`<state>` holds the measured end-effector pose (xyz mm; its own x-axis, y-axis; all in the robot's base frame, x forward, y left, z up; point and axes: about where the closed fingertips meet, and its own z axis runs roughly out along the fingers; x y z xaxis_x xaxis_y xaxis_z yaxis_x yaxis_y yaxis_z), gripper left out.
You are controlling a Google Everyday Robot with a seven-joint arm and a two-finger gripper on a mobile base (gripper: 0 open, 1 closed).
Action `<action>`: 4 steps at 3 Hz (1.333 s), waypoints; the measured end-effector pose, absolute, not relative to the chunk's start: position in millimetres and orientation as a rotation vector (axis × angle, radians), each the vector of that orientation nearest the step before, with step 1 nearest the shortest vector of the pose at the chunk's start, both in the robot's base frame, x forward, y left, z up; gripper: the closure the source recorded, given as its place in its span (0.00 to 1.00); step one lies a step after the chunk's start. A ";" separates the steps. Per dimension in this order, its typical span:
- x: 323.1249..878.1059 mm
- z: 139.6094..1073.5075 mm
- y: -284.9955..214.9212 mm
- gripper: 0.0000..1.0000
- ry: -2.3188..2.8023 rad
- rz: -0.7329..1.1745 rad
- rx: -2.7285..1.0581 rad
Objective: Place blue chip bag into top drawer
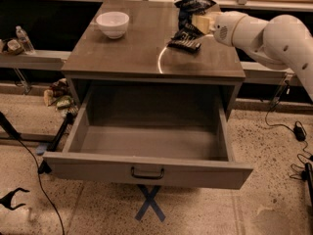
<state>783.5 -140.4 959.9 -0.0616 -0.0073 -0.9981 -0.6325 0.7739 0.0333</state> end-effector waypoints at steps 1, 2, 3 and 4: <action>713.3 980.5 -106.7 1.00 1.513 0.787 -0.520; 676.3 983.7 -90.7 1.00 1.513 0.868 -0.568; 635.8 964.6 -74.7 1.00 1.518 0.883 -0.685; 604.3 943.5 -60.6 1.00 1.495 0.908 -0.794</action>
Offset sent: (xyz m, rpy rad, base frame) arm -0.1528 0.0613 0.0273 0.1818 0.0968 0.3111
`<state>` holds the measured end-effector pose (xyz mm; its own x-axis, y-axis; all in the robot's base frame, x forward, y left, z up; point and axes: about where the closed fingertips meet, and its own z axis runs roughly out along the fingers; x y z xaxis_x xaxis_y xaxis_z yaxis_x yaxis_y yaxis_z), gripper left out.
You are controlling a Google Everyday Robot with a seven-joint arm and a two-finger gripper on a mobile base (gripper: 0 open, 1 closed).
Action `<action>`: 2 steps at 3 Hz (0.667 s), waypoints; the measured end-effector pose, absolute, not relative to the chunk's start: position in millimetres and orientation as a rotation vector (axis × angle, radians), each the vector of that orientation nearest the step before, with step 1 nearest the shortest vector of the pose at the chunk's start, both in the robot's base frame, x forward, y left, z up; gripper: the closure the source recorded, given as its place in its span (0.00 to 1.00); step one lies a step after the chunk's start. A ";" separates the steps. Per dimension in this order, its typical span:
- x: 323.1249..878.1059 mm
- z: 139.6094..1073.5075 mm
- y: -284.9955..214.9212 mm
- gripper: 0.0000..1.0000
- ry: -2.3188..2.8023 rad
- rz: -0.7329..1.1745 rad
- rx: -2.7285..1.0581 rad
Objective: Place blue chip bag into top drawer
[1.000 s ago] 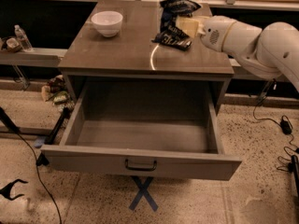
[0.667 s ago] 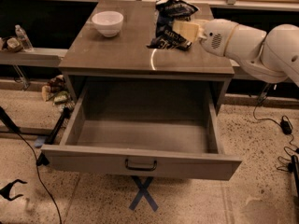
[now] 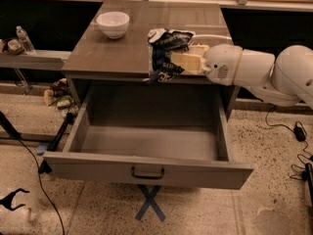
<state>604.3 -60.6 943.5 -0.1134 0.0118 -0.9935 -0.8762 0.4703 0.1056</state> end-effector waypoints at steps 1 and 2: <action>574.9 921.0 -49.3 1.00 1.502 0.910 -0.915; 556.7 886.7 -38.3 1.00 1.578 0.851 -1.020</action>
Offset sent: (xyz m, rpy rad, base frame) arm -0.0717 0.0266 -0.1203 -0.4293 0.0603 0.1042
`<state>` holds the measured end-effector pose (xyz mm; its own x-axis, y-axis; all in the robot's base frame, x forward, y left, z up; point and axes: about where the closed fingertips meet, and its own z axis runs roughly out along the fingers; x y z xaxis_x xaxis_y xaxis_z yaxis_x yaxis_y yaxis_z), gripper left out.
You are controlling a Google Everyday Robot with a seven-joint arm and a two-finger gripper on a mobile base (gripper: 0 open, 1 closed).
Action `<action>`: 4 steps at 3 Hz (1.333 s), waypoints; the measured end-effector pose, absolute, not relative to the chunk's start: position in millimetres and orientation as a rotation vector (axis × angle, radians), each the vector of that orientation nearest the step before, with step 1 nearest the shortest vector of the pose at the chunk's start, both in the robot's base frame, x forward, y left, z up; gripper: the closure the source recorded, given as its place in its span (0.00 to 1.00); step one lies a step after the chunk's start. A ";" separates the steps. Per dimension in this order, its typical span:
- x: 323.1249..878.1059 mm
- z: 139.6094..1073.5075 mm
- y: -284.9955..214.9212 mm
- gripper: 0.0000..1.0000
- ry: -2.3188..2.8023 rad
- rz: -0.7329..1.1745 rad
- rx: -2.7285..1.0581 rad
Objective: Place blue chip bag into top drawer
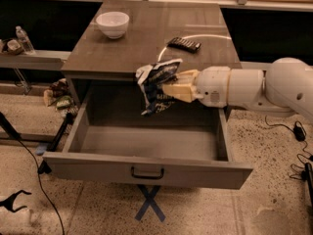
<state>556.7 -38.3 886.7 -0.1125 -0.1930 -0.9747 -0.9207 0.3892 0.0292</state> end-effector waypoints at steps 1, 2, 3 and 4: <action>545.9 841.8 -24.2 0.78 1.671 0.757 -1.132; 547.9 821.5 -13.5 0.46 1.710 0.677 -1.179; 552.4 816.4 -5.9 0.23 1.729 0.635 -1.184; 557.0 815.3 1.1 0.01 1.755 0.595 -1.173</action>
Offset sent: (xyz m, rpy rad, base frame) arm -0.0081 0.0245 -0.0817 -0.2909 -0.0040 -0.0154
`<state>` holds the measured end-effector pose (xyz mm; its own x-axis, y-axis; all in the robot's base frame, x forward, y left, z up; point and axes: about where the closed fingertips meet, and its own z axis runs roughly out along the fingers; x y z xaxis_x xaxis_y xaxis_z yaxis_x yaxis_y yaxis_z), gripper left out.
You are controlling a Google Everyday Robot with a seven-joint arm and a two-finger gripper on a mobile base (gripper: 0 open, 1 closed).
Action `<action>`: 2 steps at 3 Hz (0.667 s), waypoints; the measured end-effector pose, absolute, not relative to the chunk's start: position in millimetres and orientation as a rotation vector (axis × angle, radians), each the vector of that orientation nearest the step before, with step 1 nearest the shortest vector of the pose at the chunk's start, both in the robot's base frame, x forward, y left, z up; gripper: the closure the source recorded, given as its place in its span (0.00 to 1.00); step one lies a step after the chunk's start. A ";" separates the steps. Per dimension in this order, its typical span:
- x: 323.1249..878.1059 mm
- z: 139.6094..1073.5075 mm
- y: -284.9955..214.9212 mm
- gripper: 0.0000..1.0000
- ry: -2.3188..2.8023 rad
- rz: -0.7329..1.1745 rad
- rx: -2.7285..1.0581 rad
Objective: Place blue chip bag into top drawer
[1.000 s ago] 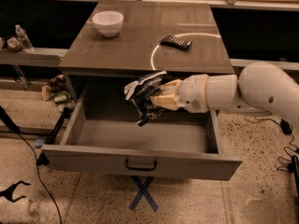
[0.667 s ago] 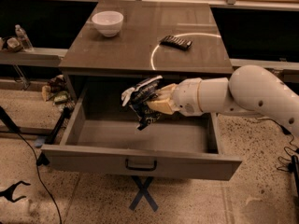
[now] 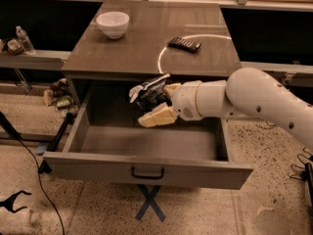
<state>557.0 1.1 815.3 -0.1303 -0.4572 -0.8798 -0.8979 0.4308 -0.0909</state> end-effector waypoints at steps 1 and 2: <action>573.2 828.2 -3.8 0.00 1.790 0.531 -1.097; 585.4 845.4 -15.2 0.00 1.783 0.491 -1.093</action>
Offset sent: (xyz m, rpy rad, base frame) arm 0.0435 -0.0353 0.0552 -0.0401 -0.0691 -0.1196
